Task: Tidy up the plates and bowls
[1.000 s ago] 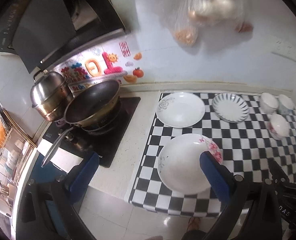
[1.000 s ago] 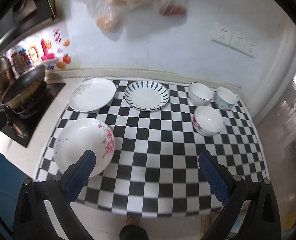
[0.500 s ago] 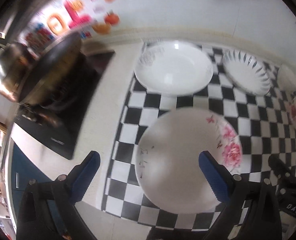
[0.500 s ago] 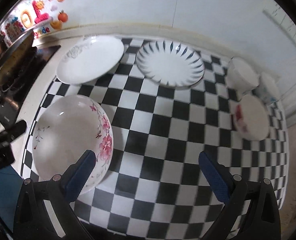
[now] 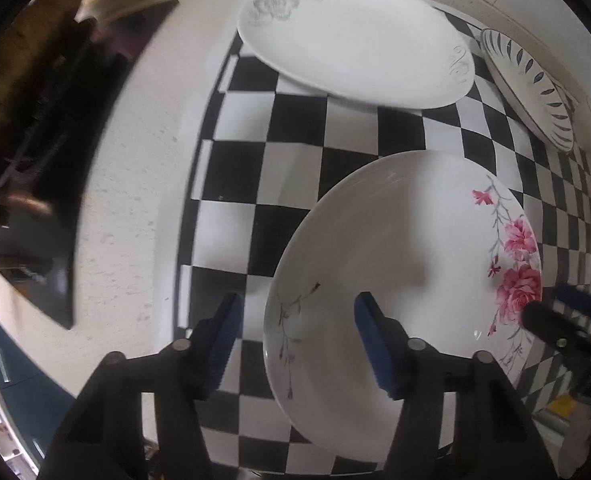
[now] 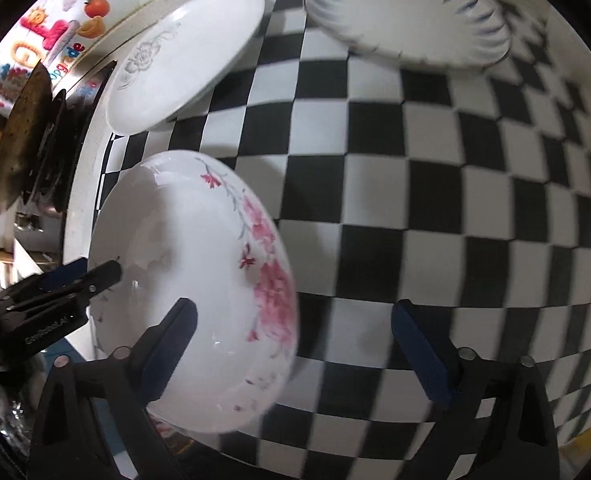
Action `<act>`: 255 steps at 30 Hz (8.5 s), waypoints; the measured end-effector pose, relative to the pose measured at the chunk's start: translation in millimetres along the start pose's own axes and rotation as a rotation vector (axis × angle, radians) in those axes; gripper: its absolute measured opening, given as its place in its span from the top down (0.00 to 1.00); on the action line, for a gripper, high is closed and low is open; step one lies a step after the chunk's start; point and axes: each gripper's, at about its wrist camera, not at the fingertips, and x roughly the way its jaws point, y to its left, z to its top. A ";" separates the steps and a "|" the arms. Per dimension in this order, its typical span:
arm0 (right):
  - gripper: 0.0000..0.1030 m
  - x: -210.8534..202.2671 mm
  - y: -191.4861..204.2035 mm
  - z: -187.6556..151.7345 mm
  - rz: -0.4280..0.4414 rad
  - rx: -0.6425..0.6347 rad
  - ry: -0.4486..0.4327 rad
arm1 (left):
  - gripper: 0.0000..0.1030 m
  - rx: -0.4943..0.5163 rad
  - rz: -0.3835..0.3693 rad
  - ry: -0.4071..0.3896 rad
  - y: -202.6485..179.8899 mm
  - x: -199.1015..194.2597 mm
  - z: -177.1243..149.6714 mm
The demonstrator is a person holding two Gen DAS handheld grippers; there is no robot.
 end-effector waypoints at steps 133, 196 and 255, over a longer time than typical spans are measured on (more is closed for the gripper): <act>0.78 -21.7 57.3 202.8 0.134 -0.100 0.034 | 0.71 -0.039 -0.158 -0.071 -45.6 -35.2 138.3; 0.71 -14.5 -53.4 1.7 -0.111 0.101 0.197 | 0.69 0.334 0.056 0.139 -241.5 31.4 7.3; 0.33 -35.3 -53.4 157.5 -0.003 0.237 -0.067 | 0.69 0.126 -0.077 -0.023 -193.3 -4.9 157.0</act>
